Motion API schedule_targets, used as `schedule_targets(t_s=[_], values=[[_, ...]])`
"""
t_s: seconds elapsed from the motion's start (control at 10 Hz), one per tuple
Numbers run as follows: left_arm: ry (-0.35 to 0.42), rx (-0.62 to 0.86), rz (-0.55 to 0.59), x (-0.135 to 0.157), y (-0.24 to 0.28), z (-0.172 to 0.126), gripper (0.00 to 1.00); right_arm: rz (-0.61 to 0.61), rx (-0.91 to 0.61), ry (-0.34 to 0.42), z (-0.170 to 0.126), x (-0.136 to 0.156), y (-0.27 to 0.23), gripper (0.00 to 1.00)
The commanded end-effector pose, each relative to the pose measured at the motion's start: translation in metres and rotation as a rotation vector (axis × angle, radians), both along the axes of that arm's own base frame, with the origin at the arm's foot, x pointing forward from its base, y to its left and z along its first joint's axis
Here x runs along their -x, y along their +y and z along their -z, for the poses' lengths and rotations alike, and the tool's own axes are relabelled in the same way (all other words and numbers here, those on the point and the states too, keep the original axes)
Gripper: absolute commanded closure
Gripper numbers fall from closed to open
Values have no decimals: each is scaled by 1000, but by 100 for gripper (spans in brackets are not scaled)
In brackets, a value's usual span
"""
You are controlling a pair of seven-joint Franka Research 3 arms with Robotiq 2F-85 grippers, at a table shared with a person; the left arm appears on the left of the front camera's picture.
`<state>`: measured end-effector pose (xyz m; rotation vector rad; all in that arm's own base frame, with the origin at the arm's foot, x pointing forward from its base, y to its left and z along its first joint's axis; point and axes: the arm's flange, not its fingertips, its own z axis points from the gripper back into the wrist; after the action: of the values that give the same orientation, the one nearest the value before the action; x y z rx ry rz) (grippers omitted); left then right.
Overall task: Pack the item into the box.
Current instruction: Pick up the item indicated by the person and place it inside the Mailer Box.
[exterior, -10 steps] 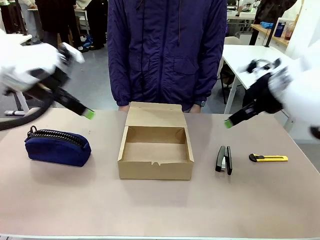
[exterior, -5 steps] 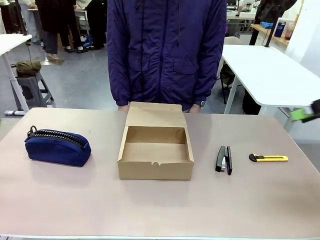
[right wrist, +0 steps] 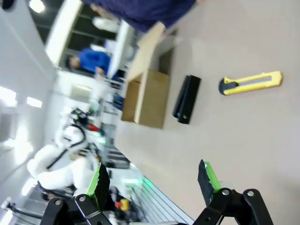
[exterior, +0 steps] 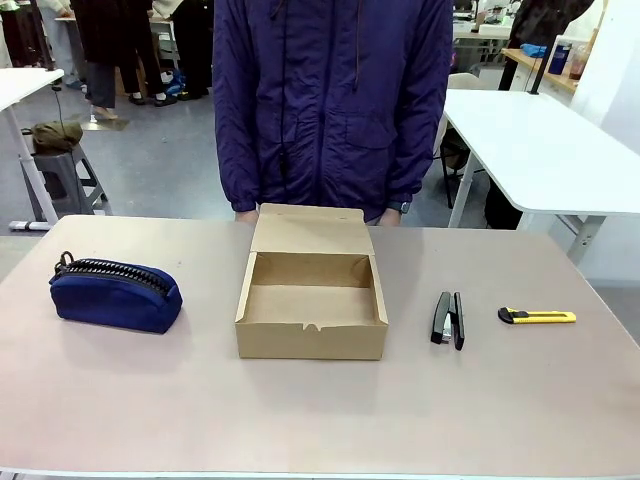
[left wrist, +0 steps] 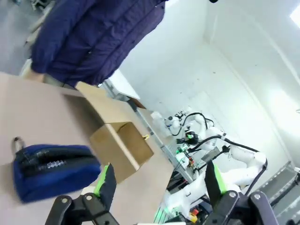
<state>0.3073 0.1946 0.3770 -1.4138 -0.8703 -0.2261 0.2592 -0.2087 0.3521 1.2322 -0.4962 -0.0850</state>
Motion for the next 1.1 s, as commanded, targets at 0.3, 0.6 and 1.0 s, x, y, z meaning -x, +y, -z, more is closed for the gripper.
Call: schedule_targets(t_s=[0.3, 0.6, 1.0], values=[[-33, -93, 94, -17, -52, -17, 0, -52, -37, -41, -3, -45, 2, 0], [149, -318, -5, -21, -77, -21, 0, -65, -52, -4, -2, -51, 11, 0], [-12, -128, 108, -26, -55, -16, 0, -65, -52, -4, -2, -51, 11, 0]])
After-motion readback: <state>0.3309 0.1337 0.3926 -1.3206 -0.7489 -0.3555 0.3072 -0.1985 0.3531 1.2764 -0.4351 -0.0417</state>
